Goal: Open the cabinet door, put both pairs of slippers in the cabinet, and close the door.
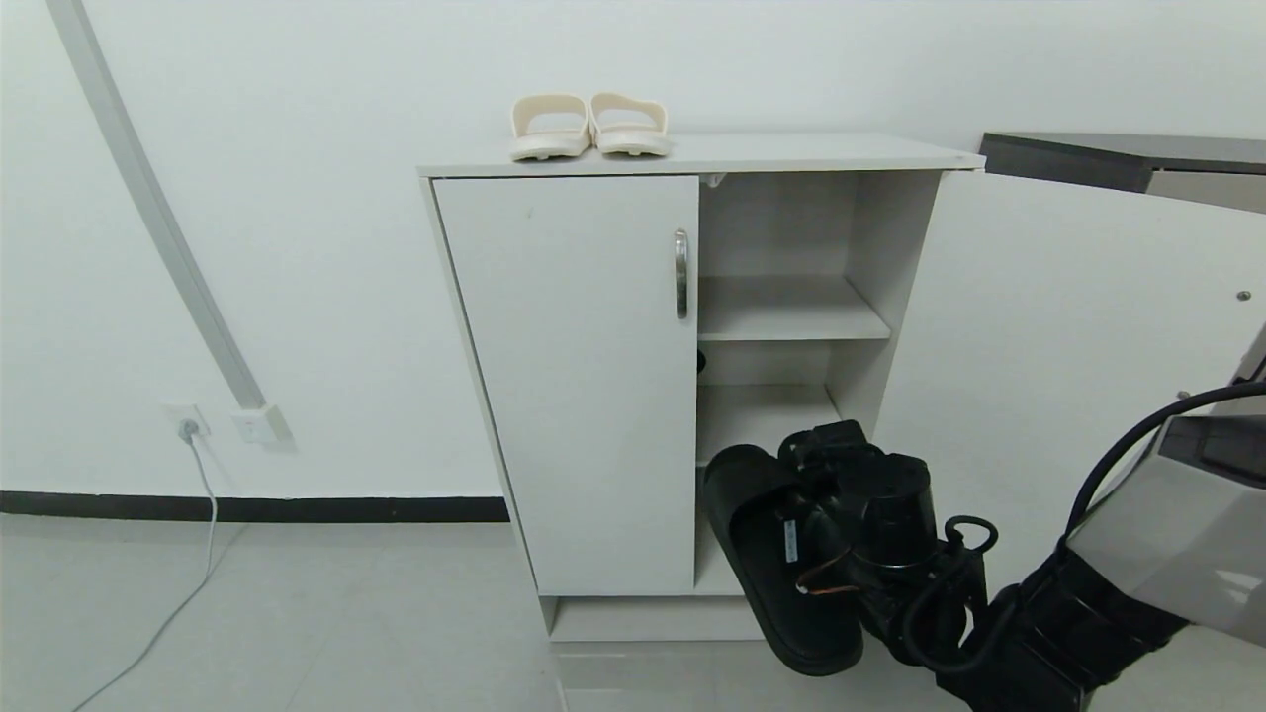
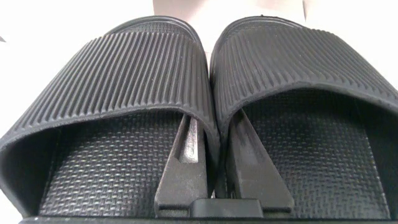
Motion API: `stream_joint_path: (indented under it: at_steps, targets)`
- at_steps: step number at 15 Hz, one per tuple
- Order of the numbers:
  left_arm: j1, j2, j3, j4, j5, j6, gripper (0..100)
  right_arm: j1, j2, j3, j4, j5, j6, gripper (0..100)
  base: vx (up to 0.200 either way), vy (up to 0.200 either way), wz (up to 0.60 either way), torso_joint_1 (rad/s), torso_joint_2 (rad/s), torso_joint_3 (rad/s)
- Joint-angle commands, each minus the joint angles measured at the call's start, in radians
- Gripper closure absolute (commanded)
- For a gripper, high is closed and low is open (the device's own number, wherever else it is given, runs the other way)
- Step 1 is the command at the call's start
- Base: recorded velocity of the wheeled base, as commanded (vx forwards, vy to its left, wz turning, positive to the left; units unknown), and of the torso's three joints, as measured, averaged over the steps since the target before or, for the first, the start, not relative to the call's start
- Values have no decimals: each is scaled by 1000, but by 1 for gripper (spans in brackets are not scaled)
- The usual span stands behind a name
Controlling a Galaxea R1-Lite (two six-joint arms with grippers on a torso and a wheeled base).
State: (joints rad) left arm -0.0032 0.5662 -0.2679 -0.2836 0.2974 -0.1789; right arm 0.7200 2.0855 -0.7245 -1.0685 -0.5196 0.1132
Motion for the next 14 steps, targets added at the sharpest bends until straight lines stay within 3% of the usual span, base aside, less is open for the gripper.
stream_joint_path:
  at_steps: [1, 3, 4, 6, 7, 10, 12, 13, 14]
  targets:
    - [126, -304, 180, 90, 3, 58, 100, 1, 7, -3, -1, 0, 0, 100, 0, 0, 0, 0, 0, 0]
    - [100, -430, 243, 136, -96, 73, 100, 4, 11, -1, -1, -10, 0, 100, 0, 0, 0, 0, 0, 0]
    - [92, -482, 263, 208, -176, 72, 100, 6, 11, -1, -1, -14, -1, 100, 0, 0, 0, 0, 0, 0]
    - [92, -480, 263, 245, -213, 47, 100, 12, 16, 0, -2, -14, -1, 100, 0, 0, 0, 0, 0, 0]
    - [92, -480, 265, 244, -281, 49, 100, 15, 16, 0, -4, -14, -1, 100, 0, 0, 0, 0, 0, 0]
    - [83, -479, 263, 247, -353, 32, 100, 22, 16, -3, -5, -14, -3, 100, 0, 0, 0, 0, 0, 0]
    - [77, -480, 263, 245, -360, 90, 100, 22, 11, 0, -7, -14, -3, 100, 0, 0, 0, 0, 0, 0]
    - [2, -508, 263, 247, -370, 79, 100, 22, 11, 2, -11, -14, -3, 100, 0, 0, 0, 0, 0, 0]
    - [-23, -514, 263, 251, -379, 52, 100, 22, 11, 2, -13, -14, -3, 100, 0, 0, 0, 0, 0, 0]
